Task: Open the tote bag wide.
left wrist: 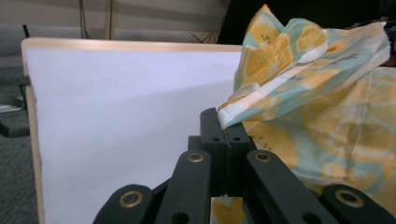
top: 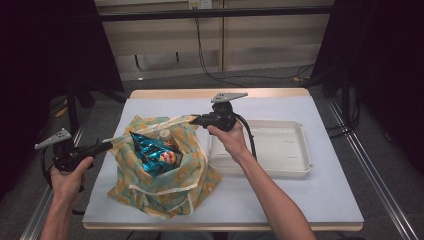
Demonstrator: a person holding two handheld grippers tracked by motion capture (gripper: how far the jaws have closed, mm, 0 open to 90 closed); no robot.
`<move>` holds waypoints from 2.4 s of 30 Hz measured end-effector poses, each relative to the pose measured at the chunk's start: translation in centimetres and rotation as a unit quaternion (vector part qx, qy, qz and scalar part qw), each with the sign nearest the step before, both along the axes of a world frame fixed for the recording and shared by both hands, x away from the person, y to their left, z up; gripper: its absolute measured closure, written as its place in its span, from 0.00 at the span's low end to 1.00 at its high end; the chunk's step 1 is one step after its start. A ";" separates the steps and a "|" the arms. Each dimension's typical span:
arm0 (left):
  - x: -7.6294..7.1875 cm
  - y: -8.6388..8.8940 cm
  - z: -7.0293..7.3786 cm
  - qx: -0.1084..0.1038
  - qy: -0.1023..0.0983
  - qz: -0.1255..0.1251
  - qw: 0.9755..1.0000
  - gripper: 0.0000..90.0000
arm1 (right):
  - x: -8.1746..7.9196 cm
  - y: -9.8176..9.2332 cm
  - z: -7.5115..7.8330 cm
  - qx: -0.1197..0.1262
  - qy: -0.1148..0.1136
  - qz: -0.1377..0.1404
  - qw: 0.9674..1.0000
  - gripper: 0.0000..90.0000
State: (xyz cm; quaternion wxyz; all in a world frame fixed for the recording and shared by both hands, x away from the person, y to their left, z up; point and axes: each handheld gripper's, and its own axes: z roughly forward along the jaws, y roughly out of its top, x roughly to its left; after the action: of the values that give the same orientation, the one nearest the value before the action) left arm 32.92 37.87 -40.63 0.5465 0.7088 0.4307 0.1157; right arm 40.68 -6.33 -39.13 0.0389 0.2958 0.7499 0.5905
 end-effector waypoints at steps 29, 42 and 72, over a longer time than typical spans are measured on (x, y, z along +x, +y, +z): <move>-2.2 0.0 -7.5 0.015 0.072 -0.028 0.997 0.89 | -1.2 -0.2 -5.4 -0.090 0.042 0.006 0.995 0.71; -4.6 0.5 -3.7 0.005 0.002 0.000 1.000 0.63 | -5.3 -2.0 -1.3 -0.054 0.000 0.030 0.998 0.60; -3.4 -5.7 3.7 -0.013 -0.057 -0.067 0.996 0.31 | -12.0 -0.2 0.4 -0.018 0.006 0.119 0.993 0.34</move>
State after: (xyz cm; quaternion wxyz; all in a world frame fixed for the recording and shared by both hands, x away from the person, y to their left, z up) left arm 29.56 32.22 -36.92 0.5857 0.7213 0.3521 0.1131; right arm 28.66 -6.57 -38.76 -0.0311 0.2072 0.7907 0.5752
